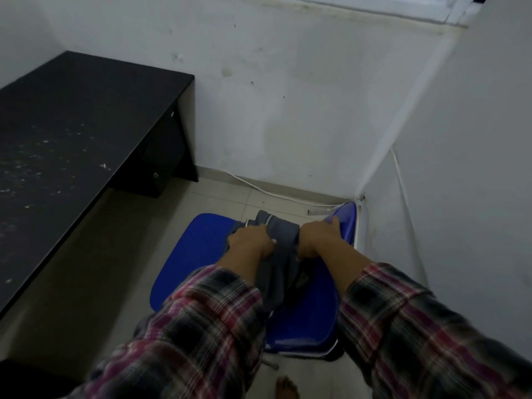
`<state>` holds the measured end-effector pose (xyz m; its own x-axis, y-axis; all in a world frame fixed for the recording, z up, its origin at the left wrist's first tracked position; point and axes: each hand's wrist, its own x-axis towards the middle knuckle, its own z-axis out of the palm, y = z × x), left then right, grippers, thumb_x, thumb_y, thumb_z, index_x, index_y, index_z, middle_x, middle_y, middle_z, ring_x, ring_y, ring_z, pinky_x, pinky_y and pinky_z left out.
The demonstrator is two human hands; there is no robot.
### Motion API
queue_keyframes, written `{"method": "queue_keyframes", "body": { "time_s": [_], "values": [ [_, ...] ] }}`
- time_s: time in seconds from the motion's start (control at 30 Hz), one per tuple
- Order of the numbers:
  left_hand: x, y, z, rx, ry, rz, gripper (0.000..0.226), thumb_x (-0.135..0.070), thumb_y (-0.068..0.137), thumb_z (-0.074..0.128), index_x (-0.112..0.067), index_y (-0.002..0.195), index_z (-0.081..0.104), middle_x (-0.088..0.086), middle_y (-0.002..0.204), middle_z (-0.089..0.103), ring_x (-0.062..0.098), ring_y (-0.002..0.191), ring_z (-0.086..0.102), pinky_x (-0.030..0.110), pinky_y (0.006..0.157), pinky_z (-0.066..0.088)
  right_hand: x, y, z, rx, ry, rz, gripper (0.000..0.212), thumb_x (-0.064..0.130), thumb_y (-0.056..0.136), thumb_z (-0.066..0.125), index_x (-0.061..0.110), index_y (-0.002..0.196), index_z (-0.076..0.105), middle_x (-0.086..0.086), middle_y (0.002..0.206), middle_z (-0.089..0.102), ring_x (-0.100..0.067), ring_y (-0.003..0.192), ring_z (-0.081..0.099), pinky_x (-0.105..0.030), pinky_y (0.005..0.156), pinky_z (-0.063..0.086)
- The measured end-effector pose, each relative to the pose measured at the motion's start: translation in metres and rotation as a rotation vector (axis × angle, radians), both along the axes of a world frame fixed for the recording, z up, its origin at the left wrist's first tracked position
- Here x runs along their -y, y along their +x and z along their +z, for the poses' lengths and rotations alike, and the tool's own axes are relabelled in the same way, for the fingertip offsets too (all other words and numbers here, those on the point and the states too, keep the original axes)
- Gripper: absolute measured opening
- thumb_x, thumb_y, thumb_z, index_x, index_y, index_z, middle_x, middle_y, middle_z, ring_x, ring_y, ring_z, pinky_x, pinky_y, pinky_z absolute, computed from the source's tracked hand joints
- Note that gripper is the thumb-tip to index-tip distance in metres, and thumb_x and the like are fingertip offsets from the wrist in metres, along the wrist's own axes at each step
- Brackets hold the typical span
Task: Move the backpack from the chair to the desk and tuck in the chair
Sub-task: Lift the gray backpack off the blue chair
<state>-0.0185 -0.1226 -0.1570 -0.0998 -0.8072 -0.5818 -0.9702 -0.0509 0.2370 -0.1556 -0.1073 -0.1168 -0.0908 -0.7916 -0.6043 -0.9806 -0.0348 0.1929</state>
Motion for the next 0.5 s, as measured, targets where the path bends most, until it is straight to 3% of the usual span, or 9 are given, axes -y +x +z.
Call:
{"method": "queue_keyframes", "body": {
  "time_s": [0.13,0.2,0.23,0.3,0.37,0.43,0.5],
  "values": [
    [-0.004,0.032,0.005,-0.076,0.054,-0.068,0.06,-0.042,0.1,0.034,-0.012,0.152,0.024,0.015,0.154,0.034,0.034,0.138,0.037,0.05,0.113,0.034,-0.012,0.027,-0.003,0.406,-0.211,-0.452,0.042,0.03,0.096,0.044,0.01,0.132,0.053,-0.012,0.136,0.057,-0.031,0.122,0.054,-0.042,0.103,0.041],
    [-0.007,0.049,0.005,-0.105,0.064,-0.104,0.06,-0.04,0.1,0.036,-0.012,0.151,0.024,0.015,0.154,0.032,0.035,0.139,0.034,0.051,0.114,0.032,-0.022,0.036,-0.013,0.519,-0.301,-0.647,0.05,0.031,0.093,0.054,0.008,0.136,0.044,-0.017,0.137,0.053,-0.035,0.12,0.054,-0.041,0.096,0.047],
    [-0.01,0.058,0.005,-0.125,0.063,-0.107,0.06,-0.041,0.099,0.038,-0.013,0.151,0.024,0.015,0.154,0.032,0.035,0.14,0.033,0.052,0.114,0.031,-0.028,0.041,-0.019,0.552,-0.324,-0.734,0.064,0.036,0.089,0.063,0.007,0.139,0.037,-0.019,0.139,0.05,-0.036,0.121,0.053,-0.041,0.096,0.048],
    [-0.015,0.074,0.002,-0.149,0.062,-0.097,0.061,-0.045,0.098,0.037,-0.013,0.149,0.028,0.016,0.151,0.037,0.035,0.137,0.037,0.051,0.113,0.033,-0.038,0.052,-0.03,0.589,-0.315,-0.851,0.097,0.048,0.076,0.075,0.008,0.147,0.024,-0.021,0.148,0.038,-0.038,0.128,0.047,-0.044,0.101,0.045],
    [-0.02,0.087,-0.003,-0.133,0.065,-0.094,0.059,-0.046,0.099,0.034,-0.012,0.147,0.034,0.018,0.146,0.045,0.035,0.13,0.045,0.047,0.108,0.038,-0.044,0.064,-0.042,0.576,-0.284,-0.887,0.117,0.054,0.068,0.08,0.01,0.152,0.012,-0.021,0.156,0.024,-0.039,0.136,0.038,-0.047,0.107,0.039],
    [-0.024,0.1,-0.007,-0.131,0.084,-0.091,0.058,-0.047,0.099,0.033,-0.01,0.144,0.038,0.019,0.143,0.049,0.035,0.127,0.048,0.045,0.105,0.039,-0.048,0.077,-0.053,0.48,-0.253,-0.867,0.113,0.053,0.069,0.079,0.015,0.152,0.011,-0.022,0.157,0.017,-0.042,0.135,0.038,-0.05,0.103,0.042],
    [-0.028,0.112,-0.011,-0.152,0.09,-0.083,0.059,-0.047,0.099,0.034,-0.01,0.144,0.038,0.018,0.142,0.049,0.035,0.127,0.049,0.045,0.103,0.039,-0.052,0.087,-0.063,0.359,-0.259,-0.824,0.087,0.046,0.081,0.071,0.019,0.148,0.023,-0.023,0.154,0.018,-0.044,0.126,0.045,-0.049,0.093,0.048]
  ]
}}
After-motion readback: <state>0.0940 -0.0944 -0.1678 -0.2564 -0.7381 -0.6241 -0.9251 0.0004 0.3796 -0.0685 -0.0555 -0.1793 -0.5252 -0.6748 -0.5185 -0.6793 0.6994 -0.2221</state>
